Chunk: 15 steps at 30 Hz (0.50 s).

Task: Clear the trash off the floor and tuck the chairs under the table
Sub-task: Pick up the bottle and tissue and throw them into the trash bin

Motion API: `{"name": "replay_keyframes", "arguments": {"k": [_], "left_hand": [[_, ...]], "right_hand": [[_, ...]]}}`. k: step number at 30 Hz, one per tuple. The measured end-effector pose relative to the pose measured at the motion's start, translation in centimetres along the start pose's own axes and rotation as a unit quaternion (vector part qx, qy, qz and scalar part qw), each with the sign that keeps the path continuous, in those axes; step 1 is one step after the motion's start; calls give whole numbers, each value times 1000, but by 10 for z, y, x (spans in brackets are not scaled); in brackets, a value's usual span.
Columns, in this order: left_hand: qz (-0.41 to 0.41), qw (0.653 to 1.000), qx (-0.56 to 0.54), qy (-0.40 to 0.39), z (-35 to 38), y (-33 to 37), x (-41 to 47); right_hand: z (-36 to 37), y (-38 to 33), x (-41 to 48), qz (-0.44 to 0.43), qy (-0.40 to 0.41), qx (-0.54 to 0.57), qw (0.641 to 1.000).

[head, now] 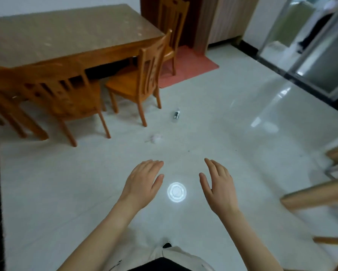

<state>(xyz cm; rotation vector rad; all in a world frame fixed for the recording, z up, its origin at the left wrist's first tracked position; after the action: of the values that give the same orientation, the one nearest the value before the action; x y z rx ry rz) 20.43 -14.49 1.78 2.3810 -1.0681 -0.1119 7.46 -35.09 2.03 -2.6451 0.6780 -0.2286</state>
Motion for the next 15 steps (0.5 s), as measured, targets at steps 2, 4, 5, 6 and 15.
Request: {"name": "replay_keyframes", "arguments": {"k": [2,4,5,6,15], "left_hand": [[12,1000,-3,-12,11,4,40],[18,1000,-4,-19,23,3,77],[19,999,-4,-25,30,-1,95],[17,999,-3,-31,36,-6,114],[24,999,-23,-27,54,-85,343]], "right_hand": [[-2,21,25,23,5,5,1000],[2,38,54,39,3,11,999],[5,44,71,42,0,13,999],[9,49,90,42,-5,14,999],[23,73,336,7,-1,-1,1000]]}}
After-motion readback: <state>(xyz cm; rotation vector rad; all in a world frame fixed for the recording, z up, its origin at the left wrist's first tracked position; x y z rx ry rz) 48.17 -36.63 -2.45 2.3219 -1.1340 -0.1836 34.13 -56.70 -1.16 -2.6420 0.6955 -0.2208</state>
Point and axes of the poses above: each hand's wrist, its own x-axis towards the middle knuckle, its own z-axis out of the palm, y = z × x, the point moved 2 cm from there along x, towards the middle knuckle, and after that the axes turned 4 degrees about -x, right-handed, at the moved point
